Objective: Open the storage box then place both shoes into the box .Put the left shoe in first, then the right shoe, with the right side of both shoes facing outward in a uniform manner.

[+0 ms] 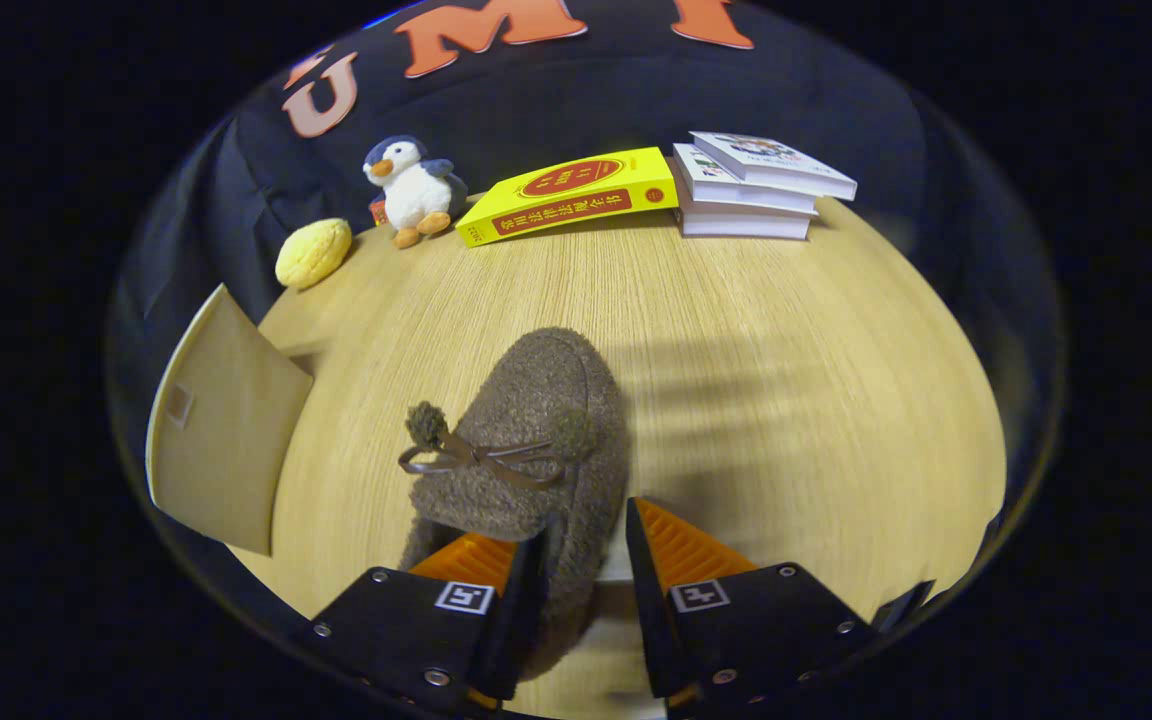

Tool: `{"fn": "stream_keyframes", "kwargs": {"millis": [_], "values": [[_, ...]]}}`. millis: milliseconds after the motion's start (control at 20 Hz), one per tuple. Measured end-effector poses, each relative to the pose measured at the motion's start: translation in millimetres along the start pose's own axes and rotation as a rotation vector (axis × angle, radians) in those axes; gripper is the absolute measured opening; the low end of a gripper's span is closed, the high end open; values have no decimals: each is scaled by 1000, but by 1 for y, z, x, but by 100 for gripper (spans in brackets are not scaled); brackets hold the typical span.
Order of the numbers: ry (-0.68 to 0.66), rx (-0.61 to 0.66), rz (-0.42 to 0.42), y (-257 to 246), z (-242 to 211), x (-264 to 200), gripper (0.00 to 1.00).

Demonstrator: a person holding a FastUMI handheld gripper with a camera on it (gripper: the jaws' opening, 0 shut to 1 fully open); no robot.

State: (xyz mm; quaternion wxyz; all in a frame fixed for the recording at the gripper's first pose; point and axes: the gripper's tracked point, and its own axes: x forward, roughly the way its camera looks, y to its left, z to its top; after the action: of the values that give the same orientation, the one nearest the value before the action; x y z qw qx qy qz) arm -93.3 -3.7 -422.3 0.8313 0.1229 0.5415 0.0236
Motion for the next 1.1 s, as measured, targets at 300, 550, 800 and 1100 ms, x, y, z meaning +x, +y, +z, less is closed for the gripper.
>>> {"fn": "stream_keyframes", "kwargs": {"millis": [300, 550, 800, 1100], "values": [[30, 92, -68, -6, -1, -3, 10], [9, 129, -51, 22, 22, -44, 7], [-3, 116, -32, 81, 49, -86, 7], [8, 36, 88, 195, 66, -114, 7]]}}
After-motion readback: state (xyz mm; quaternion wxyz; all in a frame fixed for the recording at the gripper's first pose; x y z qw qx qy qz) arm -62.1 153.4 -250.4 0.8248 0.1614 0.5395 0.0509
